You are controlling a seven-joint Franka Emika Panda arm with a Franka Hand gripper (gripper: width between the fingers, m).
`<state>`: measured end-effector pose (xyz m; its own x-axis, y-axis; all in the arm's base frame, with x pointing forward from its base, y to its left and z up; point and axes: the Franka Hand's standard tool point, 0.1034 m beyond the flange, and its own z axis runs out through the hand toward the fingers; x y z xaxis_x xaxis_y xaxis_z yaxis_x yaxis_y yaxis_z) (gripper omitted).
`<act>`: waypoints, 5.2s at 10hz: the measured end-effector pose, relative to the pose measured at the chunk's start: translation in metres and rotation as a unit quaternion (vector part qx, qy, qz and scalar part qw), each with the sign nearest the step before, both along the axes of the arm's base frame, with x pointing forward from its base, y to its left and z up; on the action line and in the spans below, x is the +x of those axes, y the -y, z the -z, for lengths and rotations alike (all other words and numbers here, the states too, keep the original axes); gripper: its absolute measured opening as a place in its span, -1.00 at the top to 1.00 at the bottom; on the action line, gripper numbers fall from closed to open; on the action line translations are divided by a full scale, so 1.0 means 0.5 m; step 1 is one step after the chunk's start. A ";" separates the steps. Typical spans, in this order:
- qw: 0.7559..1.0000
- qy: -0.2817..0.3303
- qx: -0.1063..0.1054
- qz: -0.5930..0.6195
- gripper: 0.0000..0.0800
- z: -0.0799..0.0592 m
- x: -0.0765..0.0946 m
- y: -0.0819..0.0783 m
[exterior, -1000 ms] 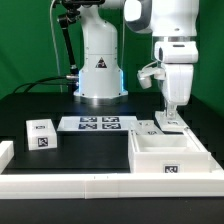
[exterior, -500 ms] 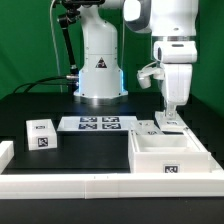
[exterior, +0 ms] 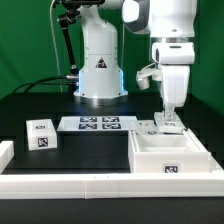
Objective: Assemble cabinet
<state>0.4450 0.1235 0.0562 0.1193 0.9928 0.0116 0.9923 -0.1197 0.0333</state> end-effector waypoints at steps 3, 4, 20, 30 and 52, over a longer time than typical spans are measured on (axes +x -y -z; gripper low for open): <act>1.000 0.001 0.000 0.000 0.83 -0.001 0.003 -0.001; 1.000 0.001 0.000 0.000 0.83 0.000 0.004 -0.001; 1.000 -0.001 -0.002 0.007 0.83 -0.002 0.046 0.000; 1.000 0.002 -0.003 0.012 0.83 -0.005 0.093 0.007; 0.999 -0.013 -0.020 0.029 0.26 -0.009 0.253 0.034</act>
Offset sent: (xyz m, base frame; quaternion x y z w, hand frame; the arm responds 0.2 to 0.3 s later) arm 0.0096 0.0039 0.0003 -0.0006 0.0006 -0.0128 0.9999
